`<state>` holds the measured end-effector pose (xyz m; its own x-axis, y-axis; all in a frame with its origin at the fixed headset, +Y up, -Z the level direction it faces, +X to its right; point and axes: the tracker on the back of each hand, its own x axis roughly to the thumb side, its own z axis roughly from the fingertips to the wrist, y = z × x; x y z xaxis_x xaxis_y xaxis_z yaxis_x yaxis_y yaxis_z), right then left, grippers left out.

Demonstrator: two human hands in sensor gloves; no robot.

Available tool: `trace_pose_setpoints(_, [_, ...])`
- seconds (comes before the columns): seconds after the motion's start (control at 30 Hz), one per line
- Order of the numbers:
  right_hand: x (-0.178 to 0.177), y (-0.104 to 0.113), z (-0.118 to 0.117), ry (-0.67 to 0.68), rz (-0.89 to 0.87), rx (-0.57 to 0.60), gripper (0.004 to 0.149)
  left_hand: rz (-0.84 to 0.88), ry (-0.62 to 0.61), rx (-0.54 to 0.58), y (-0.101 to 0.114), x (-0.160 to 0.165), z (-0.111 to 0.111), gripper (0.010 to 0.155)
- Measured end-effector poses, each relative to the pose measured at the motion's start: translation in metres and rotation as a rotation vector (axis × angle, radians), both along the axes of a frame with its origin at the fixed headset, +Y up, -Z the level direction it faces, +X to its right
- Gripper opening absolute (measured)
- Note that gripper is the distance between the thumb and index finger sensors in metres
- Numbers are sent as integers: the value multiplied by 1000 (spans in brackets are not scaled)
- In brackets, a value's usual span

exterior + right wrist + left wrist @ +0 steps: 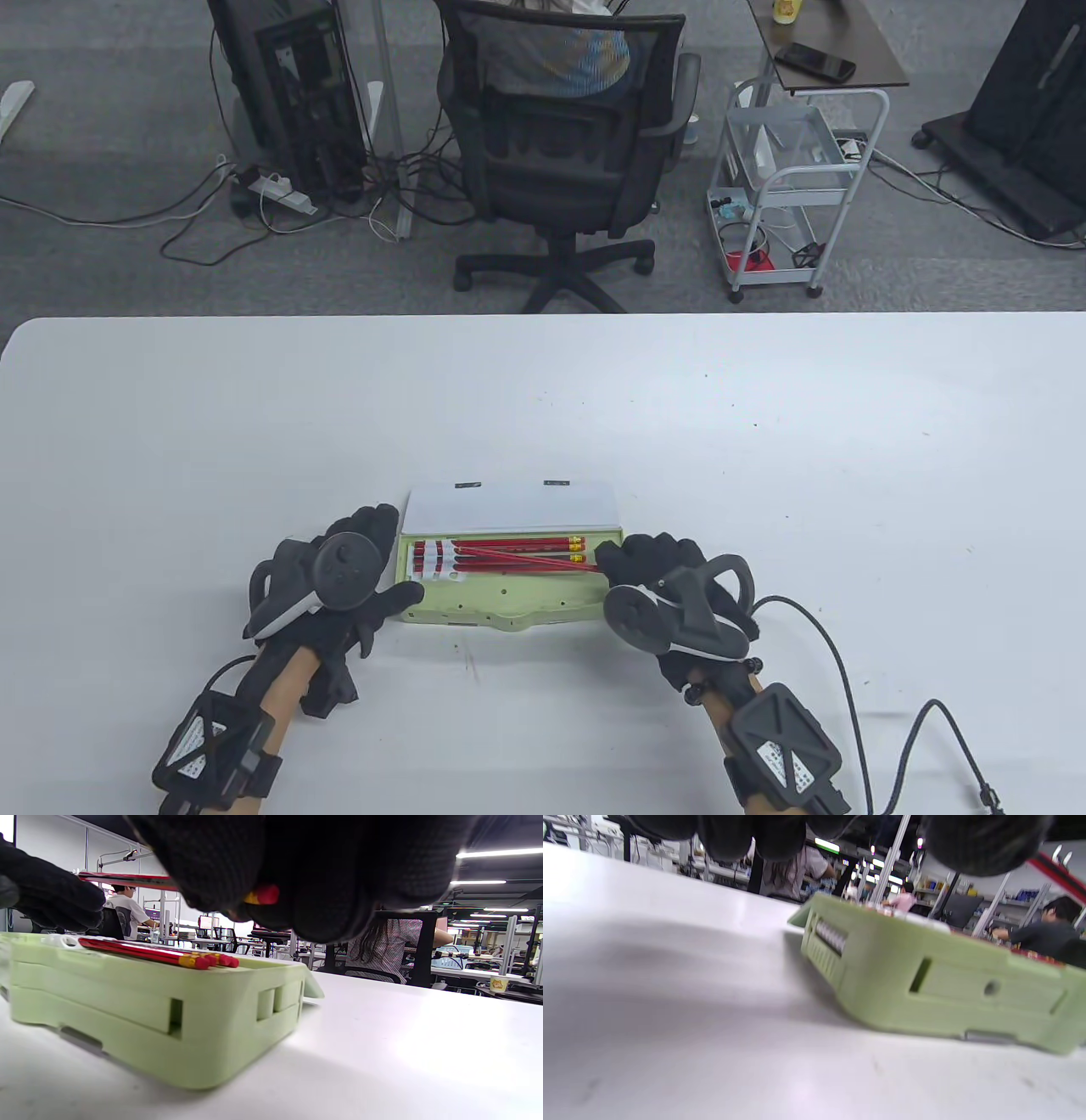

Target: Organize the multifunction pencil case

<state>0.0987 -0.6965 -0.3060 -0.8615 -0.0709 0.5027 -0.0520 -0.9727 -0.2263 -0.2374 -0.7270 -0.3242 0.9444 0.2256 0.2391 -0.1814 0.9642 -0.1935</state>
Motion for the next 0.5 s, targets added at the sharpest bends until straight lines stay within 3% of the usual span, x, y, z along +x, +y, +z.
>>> trace_pose_setpoints(0.2, [1,-2,-3,-4,24,0,44,-10,-11,-75,-9,3,-3,99])
trace_pose_setpoints(0.5, [-14,-7,-4,30,85,9,43,-22,-8,-91,-14,2,-5,99])
